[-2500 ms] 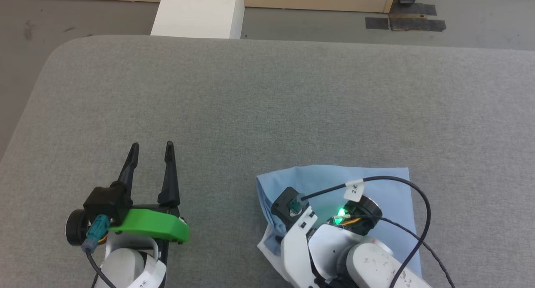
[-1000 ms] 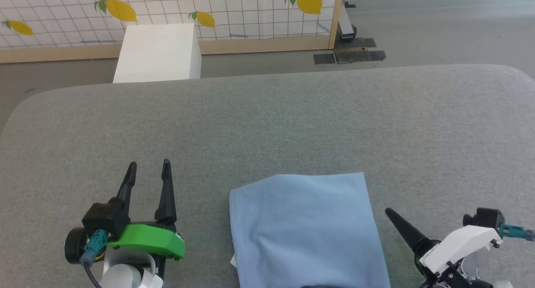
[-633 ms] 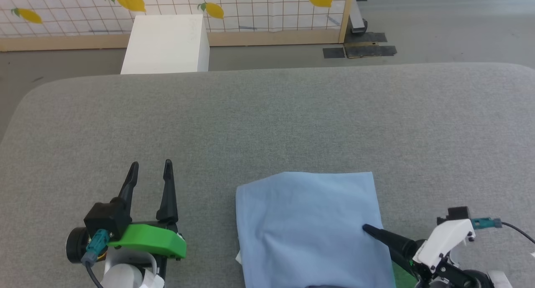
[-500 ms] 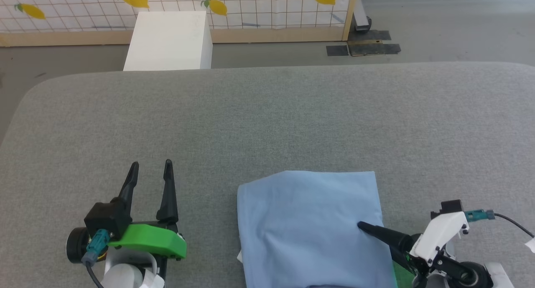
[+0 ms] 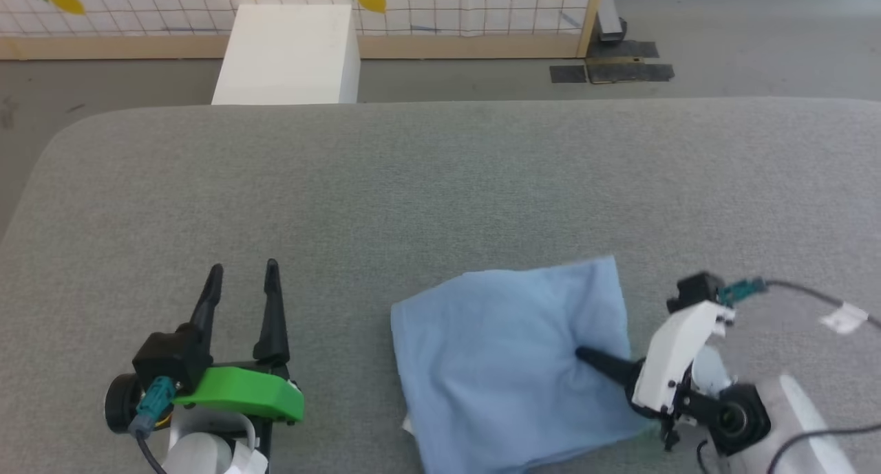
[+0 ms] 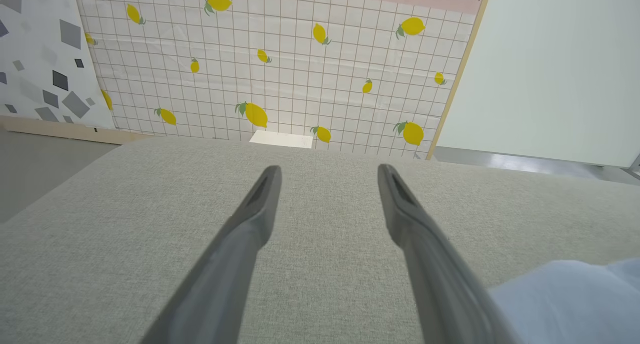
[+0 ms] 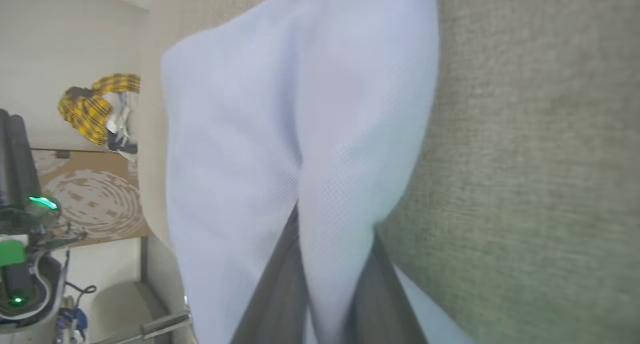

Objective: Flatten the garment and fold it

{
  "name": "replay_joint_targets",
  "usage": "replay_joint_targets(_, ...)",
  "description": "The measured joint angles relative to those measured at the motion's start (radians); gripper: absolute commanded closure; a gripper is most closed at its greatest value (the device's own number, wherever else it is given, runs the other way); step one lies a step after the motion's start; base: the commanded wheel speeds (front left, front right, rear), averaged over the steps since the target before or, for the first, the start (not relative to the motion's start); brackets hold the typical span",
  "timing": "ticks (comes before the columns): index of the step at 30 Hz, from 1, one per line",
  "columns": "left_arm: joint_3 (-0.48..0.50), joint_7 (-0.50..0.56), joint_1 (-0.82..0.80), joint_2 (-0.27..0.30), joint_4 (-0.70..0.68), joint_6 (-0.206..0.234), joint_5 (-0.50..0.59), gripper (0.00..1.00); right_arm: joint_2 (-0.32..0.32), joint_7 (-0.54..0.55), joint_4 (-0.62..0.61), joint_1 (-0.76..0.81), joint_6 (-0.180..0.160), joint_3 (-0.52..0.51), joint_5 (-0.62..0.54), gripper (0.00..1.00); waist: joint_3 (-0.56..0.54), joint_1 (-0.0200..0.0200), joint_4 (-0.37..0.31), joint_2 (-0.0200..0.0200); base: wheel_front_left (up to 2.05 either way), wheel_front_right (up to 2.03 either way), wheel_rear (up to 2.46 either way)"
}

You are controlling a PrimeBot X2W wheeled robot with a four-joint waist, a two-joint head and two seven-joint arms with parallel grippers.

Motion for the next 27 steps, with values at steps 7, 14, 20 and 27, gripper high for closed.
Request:
replay_joint_targets(7, 0.014, 0.0, 0.0, 0.0, -0.015, 0.008, -0.025, 0.0, -0.156, -0.08, -0.112, -0.132, 0.0, 0.217, -0.341, 1.0, 0.014, 0.0, -0.059, 0.0, 0.0, 0.0, 0.0)
replay_joint_targets(14, 0.023, 0.0, -0.017, -0.001, -0.049, 0.008, -0.006, 0.0, -0.27, -0.09, -0.065, -0.304, 0.0, 0.278, -0.542, 1.0, 0.051, 0.0, -0.156, 0.0, 0.0, 0.0, 0.0)
replay_joint_targets(20, 0.036, 0.0, -0.05, 0.005, -0.08, -0.001, 0.036, 0.0, -0.294, -0.124, 0.022, -0.415, 0.001, 0.233, -0.621, 1.0, 0.098, 0.0, -0.257, 0.0, 0.0, 0.0, 0.0)
replay_joint_targets(27, 0.044, 0.0, -0.074, 0.055, -0.101, -0.011, 0.071, 0.0, -0.27, -0.261, 0.142, -0.499, 0.001, 0.09, -0.742, 1.0, 0.169, 0.0, -0.373, 0.0, 0.0, 0.0, 0.0)
